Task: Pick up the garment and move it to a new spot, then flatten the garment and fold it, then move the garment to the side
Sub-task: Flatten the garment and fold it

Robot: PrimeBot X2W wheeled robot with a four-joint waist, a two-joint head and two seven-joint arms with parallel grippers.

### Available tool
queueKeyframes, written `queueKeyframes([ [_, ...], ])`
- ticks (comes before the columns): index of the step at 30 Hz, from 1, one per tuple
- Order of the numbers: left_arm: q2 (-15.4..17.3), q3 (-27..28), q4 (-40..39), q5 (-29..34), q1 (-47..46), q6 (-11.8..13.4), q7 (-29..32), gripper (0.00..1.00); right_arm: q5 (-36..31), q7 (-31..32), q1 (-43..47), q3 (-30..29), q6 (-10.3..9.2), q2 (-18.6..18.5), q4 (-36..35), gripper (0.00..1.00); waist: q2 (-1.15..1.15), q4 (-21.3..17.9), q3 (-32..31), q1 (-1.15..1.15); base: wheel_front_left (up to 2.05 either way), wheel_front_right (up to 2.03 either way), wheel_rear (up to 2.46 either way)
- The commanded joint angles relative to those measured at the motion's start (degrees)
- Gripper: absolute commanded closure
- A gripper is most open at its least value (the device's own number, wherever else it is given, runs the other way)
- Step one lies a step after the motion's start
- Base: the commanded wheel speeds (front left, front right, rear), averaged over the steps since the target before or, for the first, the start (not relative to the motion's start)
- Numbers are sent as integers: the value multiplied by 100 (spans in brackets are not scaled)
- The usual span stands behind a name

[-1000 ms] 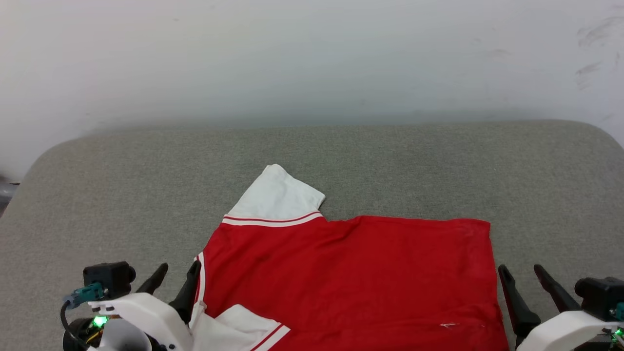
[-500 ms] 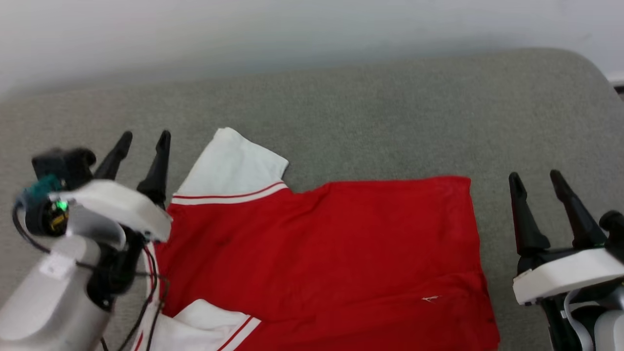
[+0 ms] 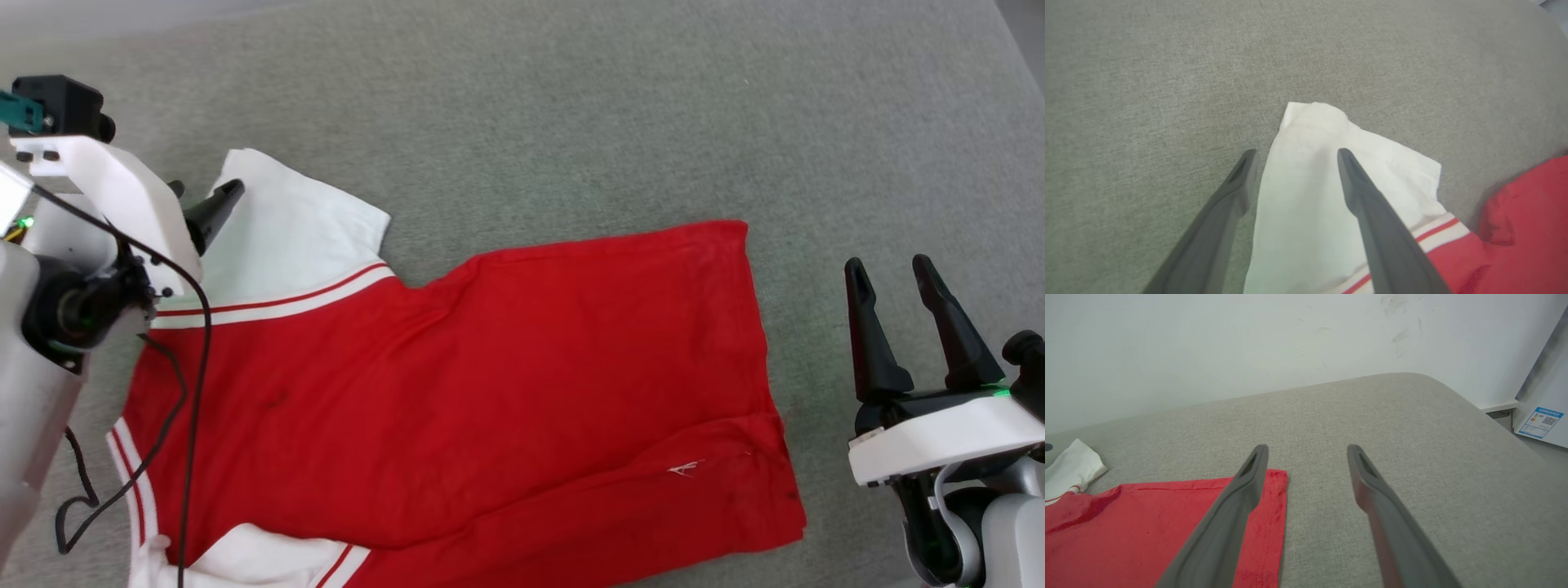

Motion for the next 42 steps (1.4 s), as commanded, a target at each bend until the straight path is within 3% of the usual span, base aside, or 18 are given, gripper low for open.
queueKeyframes([
  [1,92,-72,121,-72,-181,-60,373,0,81,-69,-112,34,-5,20,76,0,0,-195,218,-2,0,0,0],
  [5,222,-181,314,-141,-404,-119,934,0,208,-175,-148,74,-5,19,236,0,0,-303,375,-2,0,0,0],
  [10,188,-549,611,-96,-387,-20,1738,0,401,-235,-175,105,-4,20,417,0,0,-380,487,-2,0,0,0],
  [11,159,-619,656,-111,-364,11,1896,29,418,-204,-178,102,-5,19,451,0,0,-384,499,-2,0,0,0],
  [13,96,-762,709,-98,-320,55,2167,100,465,-126,-203,105,-5,20,518,0,0,-386,520,-2,0,0,0],
  [20,-6,-733,689,-2,-458,10,1831,100,671,783,-578,160,-4,17,1177,0,0,-313,456,-2,0,0,0],
  [35,-323,-610,212,113,-967,-378,981,100,967,3395,-2374,1197,-4,-1044,2493,0,0,567,224,-2,0,0,0],
  [40,-415,-618,141,107,-964,-447,801,100,1156,4270,-2619,1529,-3,-1204,3047,0,0,770,257,-2,0,0,0],
  [41,-441,-613,137,93,-950,-469,766,100,1186,4457,-2614,1601,-3,-1233,3168,3,0,803,257,-2,0,0,0],
  [42,-463,-610,141,90,-927,-481,732,100,1250,4637,-2597,1642,-3,-1227,3294,60,0,829,254,-2,0,0,0],
])
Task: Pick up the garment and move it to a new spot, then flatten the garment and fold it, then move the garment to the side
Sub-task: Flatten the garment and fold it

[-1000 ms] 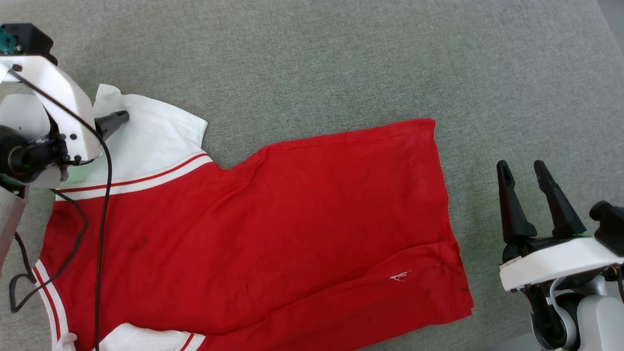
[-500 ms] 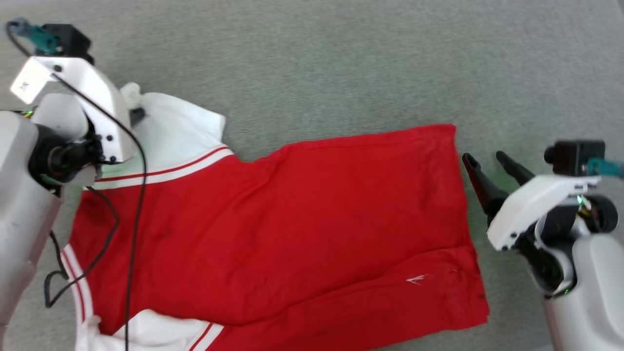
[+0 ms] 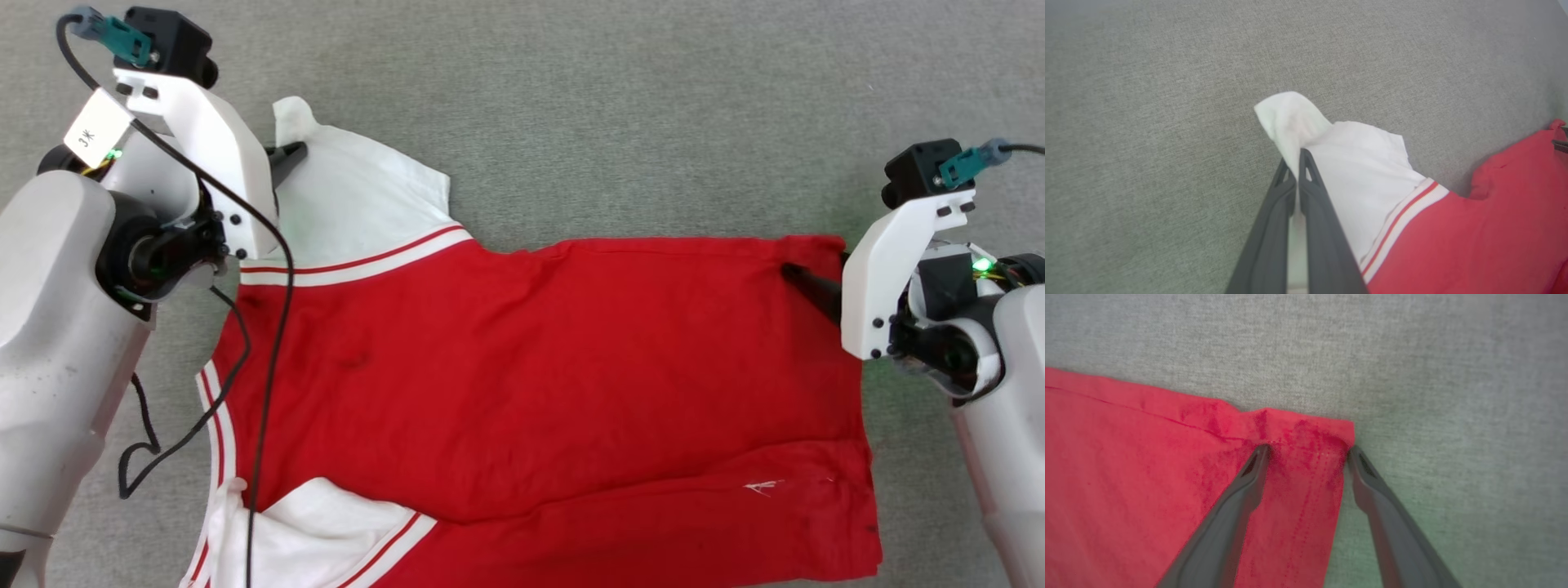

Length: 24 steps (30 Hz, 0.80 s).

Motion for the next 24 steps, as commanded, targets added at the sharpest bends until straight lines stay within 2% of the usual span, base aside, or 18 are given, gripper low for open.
queueKeyframes([
  [1,-25,-4,-5,-11,28,-36,-69,100,96,325,226,190,0,87,313,100,0,62,-3,0,0,0,0],
  [5,-78,43,41,-59,104,-58,-220,100,167,434,141,186,-1,19,369,100,0,121,-61,0,0,0,0],
  [12,-65,253,124,-164,466,-71,-813,100,1,-332,41,-291,-4,-136,-206,100,0,243,-508,0,0,0,0],
  [19,105,493,-189,-355,1476,15,-1511,100,-110,-544,879,-799,-4,-68,-754,100,0,399,-1164,0,0,0,0],
  [24,221,545,-661,-474,2528,254,-1854,100,-147,-580,1718,-1110,-4,104,-1115,100,0,519,-1597,0,0,0,0],
])
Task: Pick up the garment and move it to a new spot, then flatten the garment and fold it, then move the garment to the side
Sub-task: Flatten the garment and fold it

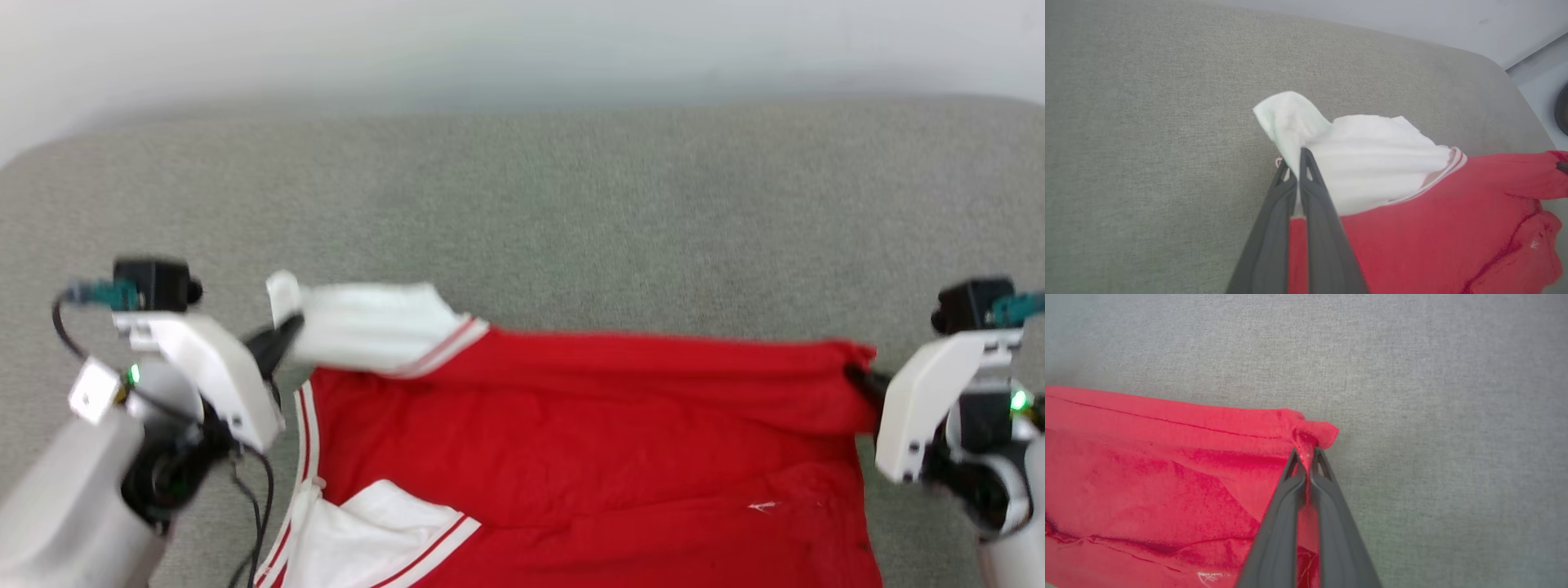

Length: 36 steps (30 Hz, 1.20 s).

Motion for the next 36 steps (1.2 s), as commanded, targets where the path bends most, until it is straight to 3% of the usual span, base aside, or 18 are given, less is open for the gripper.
queueKeyframes([
  [1,41,22,-56,-20,149,53,-55,100,-21,16,151,-37,-7,25,-33,100,0,111,-248,0,0,0,0],
  [7,74,2,-629,-282,1425,438,-232,100,7,-24,1051,-304,-7,292,-179,100,0,219,-563,0,0,0,0],
  [14,-55,-29,-865,-680,2456,606,-299,100,16,-293,1702,-481,-6,471,-164,100,0,244,-675,0,0,0,0],
  [15,-106,-43,-877,-735,2540,611,-295,78,29,-343,1764,-498,-6,500,-146,70,0,241,-671,0,0,0,0],
  [16,-123,-81,-874,-747,2615,617,-268,50,30,-401,1818,-499,-6,524,-125,36,0,236,-668,0,0,0,0],
  [17,-157,-103,-862,-765,2657,605,-283,0,13,-491,1870,-495,-6,546,-127,0,0,233,-666,0,0,0,0],
  [21,-317,-144,-845,-640,2662,569,-542,0,-9,-1014,2044,-460,-6,685,-236,0,0,228,-671,0,0,0,0],
  [28,-381,147,-1052,-48,2551,796,-1676,0,-108,-1662,2122,-441,-6,688,-660,0,0,125,-727,0,0,0,0],
  [33,-432,174,-1382,519,2477,1038,-2377,0,-177,-1388,2097,-659,-6,550,-889,0,0,119,-830,0,0,0,0],
  [36,-476,220,-1782,1158,2455,1337,-2822,0,-179,-600,2062,-724,-6,264,-1007,0,0,123,-878,0,0,0,0],
])
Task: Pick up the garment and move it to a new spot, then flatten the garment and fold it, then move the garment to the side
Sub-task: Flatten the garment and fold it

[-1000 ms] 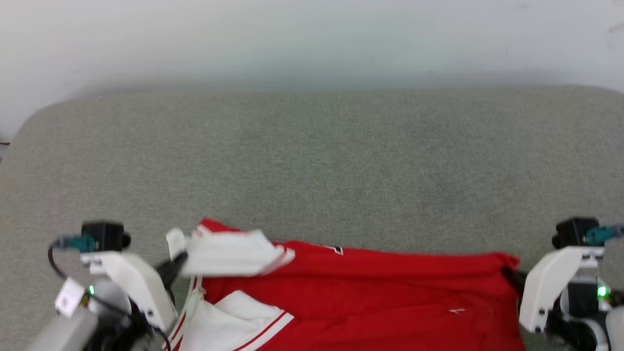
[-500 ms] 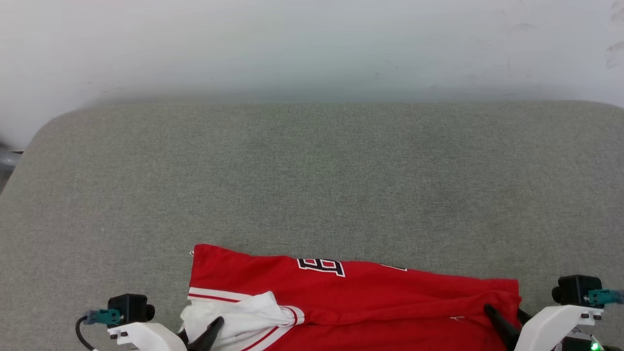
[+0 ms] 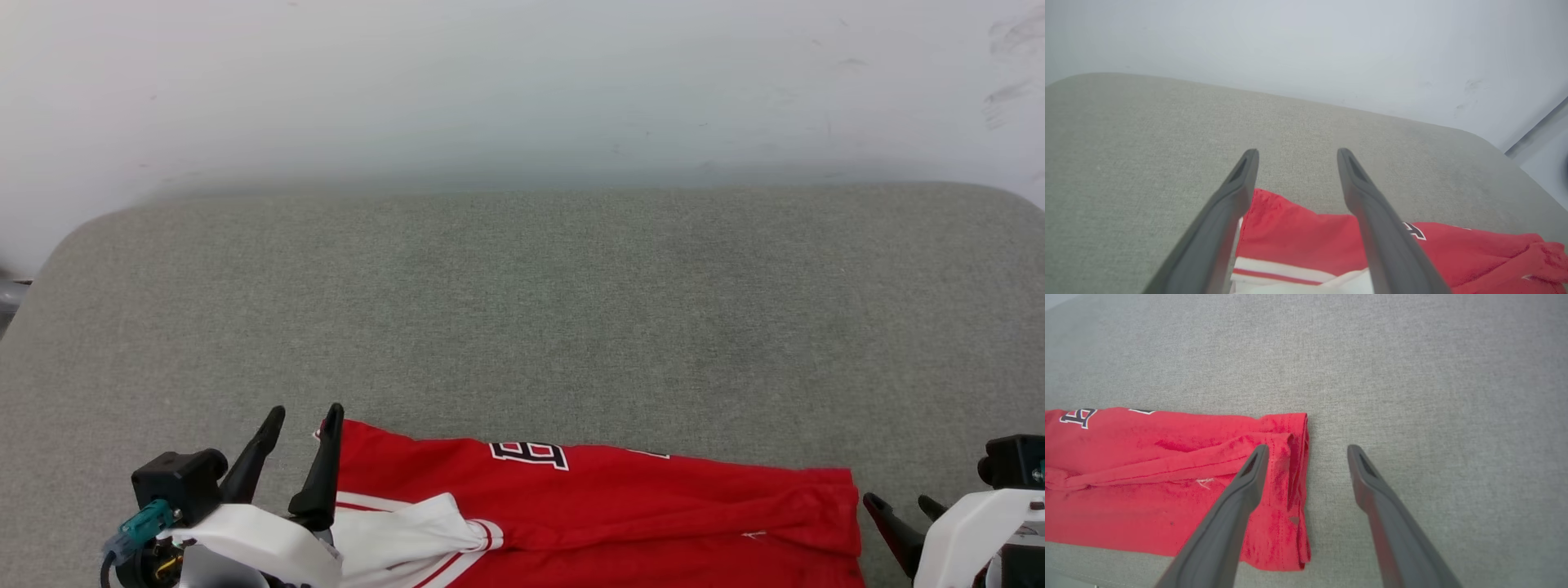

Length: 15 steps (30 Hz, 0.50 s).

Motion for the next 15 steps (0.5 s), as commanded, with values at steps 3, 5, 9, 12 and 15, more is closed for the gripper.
queueKeyframes([
  [3,-74,89,-262,407,-15,212,-120,0,43,446,-19,-36,-5,-127,-87,0,0,68,24,0,0,0,0],
  [5,-109,162,-393,621,64,315,-137,0,34,683,22,-68,-5,-156,-102,0,0,129,66,0,0,0,0],
  [9,-182,254,-623,929,119,410,-162,0,-11,933,11,-147,-5,-83,-67,0,0,295,232,0,0,0,0],
  [12,-227,315,-735,1084,85,395,-168,0,-27,1076,-68,-176,-5,0,51,0,0,405,396,0,0,0,0],
  [15,-257,349,-780,1207,11,348,-165,0,-43,1139,-149,-146,-5,98,208,0,0,486,545,0,0,0,0],
])
